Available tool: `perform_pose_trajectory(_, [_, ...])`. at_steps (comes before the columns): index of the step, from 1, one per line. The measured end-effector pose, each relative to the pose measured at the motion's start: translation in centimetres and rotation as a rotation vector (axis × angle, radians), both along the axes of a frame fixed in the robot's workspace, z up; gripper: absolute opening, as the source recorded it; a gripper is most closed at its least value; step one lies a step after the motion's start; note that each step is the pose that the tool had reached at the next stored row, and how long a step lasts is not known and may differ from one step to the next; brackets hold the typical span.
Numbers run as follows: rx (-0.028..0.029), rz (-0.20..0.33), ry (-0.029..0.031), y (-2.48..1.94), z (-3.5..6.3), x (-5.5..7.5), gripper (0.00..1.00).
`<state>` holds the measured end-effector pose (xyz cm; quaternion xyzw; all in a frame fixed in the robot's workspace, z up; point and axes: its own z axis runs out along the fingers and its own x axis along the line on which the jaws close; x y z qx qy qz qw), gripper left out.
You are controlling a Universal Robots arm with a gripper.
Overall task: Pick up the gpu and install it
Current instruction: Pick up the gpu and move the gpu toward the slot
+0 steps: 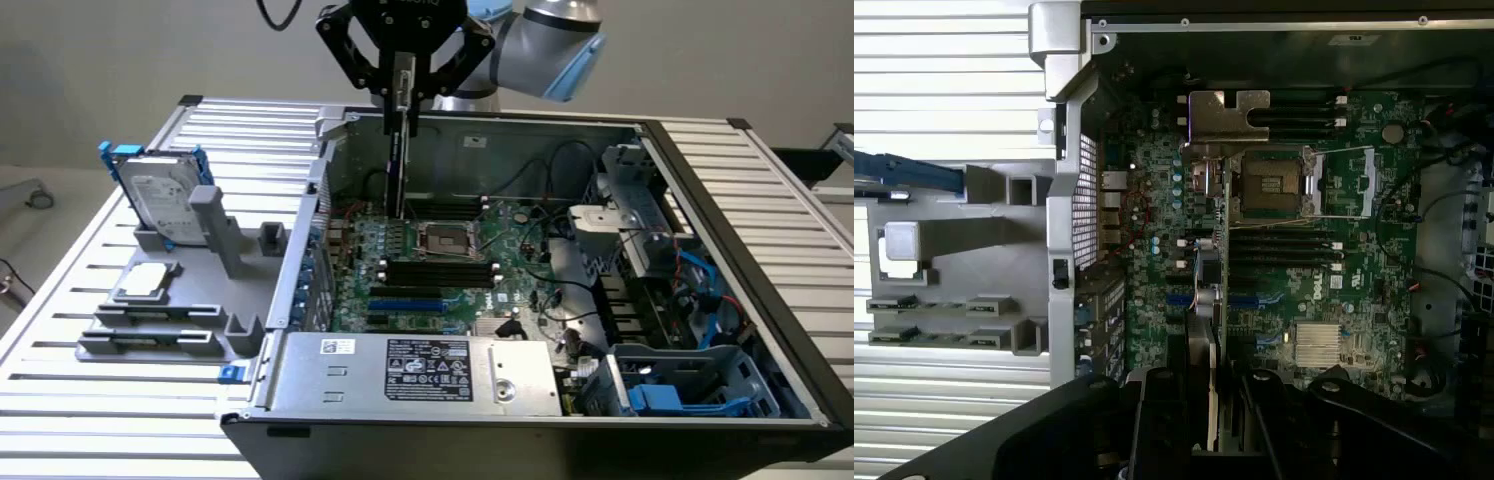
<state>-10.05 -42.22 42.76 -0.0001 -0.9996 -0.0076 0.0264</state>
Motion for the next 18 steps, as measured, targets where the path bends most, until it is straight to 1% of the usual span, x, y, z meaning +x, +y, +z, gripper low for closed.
perform_pose_trajectory(4, [-0.0055, 0.000, 0.0001, 0.15, -0.72, 1.8, 0.26])
perform_pose_trajectory(8, [-0.0092, 0.000, 0.0000, 0.47, -1.46, 3.6, 0.26])
perform_pose_trajectory(9, [-0.0097, 0.000, 0.0000, 0.54, -1.63, 3.8, 0.26])
perform_pose_trajectory(10, [-0.0127, 0.001, 0.0000, 0.55, -1.72, 3.9, 0.26])
perform_pose_trajectory(18, [-0.0124, 0.000, 0.0003, 0.55, -1.72, 3.9, 0.26])
